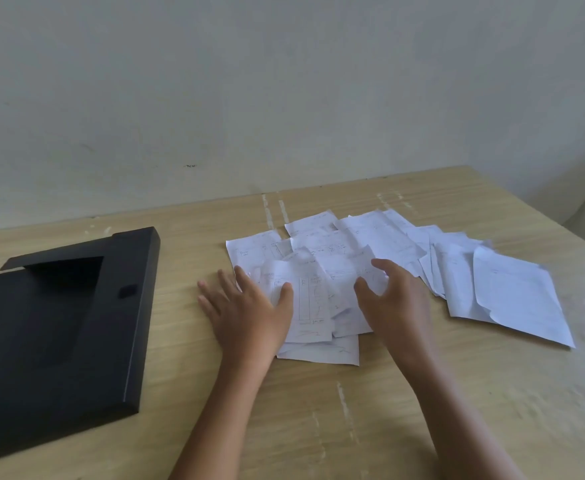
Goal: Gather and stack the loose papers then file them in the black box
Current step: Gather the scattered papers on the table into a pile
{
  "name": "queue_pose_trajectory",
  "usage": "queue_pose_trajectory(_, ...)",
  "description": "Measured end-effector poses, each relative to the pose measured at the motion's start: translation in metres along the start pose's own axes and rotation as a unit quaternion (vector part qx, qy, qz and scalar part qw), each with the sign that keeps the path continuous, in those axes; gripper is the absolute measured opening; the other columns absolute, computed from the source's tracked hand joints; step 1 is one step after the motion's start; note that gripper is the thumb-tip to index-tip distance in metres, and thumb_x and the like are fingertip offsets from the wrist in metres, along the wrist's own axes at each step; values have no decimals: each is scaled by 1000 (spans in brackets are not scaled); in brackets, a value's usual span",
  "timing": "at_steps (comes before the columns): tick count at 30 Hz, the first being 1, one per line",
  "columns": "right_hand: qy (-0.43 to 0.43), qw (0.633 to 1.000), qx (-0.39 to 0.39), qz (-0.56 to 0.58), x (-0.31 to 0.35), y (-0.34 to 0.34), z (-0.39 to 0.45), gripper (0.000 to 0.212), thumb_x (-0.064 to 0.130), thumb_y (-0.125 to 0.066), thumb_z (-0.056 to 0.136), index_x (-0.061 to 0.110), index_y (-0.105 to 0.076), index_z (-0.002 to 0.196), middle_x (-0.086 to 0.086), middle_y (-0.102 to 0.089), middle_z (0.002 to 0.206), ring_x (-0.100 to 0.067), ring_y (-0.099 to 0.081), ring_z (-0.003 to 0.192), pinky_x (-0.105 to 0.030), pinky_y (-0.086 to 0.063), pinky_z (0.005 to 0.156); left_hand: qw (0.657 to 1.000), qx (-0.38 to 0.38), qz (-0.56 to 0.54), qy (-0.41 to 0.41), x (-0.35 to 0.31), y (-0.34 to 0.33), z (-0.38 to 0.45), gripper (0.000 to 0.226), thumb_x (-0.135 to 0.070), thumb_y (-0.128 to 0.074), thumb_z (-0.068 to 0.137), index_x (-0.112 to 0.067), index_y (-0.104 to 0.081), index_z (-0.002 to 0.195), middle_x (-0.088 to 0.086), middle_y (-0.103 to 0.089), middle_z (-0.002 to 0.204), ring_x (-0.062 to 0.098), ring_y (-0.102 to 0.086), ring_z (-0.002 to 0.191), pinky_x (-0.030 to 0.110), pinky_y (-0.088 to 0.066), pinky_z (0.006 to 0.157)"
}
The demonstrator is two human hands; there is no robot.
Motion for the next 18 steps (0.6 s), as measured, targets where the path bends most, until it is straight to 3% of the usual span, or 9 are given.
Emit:
queue_pose_trajectory(3,-14,998,-1,65,-4,3,1,45,13,-62,85,22,-61,130,-2,-69,119,-18,-62,114,-38,-51,94,1000,3,-10,-6,1,1,0,86,-69,-48,90,-10,-36,151,17,-25,163,48,-2,153,56,-3,124)
queue_pose_trajectory(7,-20,988,-9,153,-5,9,3,50,-6,-58,77,24,-68,116,20,-68,95,3,-68,79,-9,-49,60,999,-29,-27,-32,2,3,3,66,-65,-64,79,-19,-55,126,11,-54,139,47,-31,143,61,-23,116)
queue_pose_trajectory(8,-21,986,-18,165,-6,10,3,50,-8,-57,76,24,-69,113,23,-66,88,4,-67,73,-8,-48,57,998,-39,-34,-32,5,5,6,62,-62,-67,79,-19,-57,123,12,-56,135,48,-32,142,61,-24,115)
queue_pose_trajectory(13,-34,978,-47,199,-10,16,4,45,-8,-56,76,26,-69,101,12,-67,67,-5,-59,57,-16,-47,49,999,-46,7,14,34,15,20,50,-61,-59,86,-28,-63,124,11,-53,140,47,-30,142,62,-24,115)
queue_pose_trajectory(16,-26,978,-49,203,-12,17,7,41,-6,-58,76,26,-69,100,3,-71,72,-8,-60,59,-12,-45,48,998,-54,10,27,46,20,21,52,-61,-54,88,-26,-65,125,13,-55,139,48,-34,138,62,-26,114)
queue_pose_trajectory(18,-24,982,-39,184,-14,14,8,40,-3,-61,77,21,-70,107,5,-73,91,-1,-65,65,-10,-47,53,998,-40,5,41,48,20,16,63,-65,-49,89,-19,-63,130,16,-54,141,49,-33,138,60,-26,115)
Point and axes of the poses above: each hand's wrist, its own z-axis towards the middle knuckle, its own y-axis out of the back of the hand, x = y × z, the point moved 7 cm from there along z, towards the middle knuckle
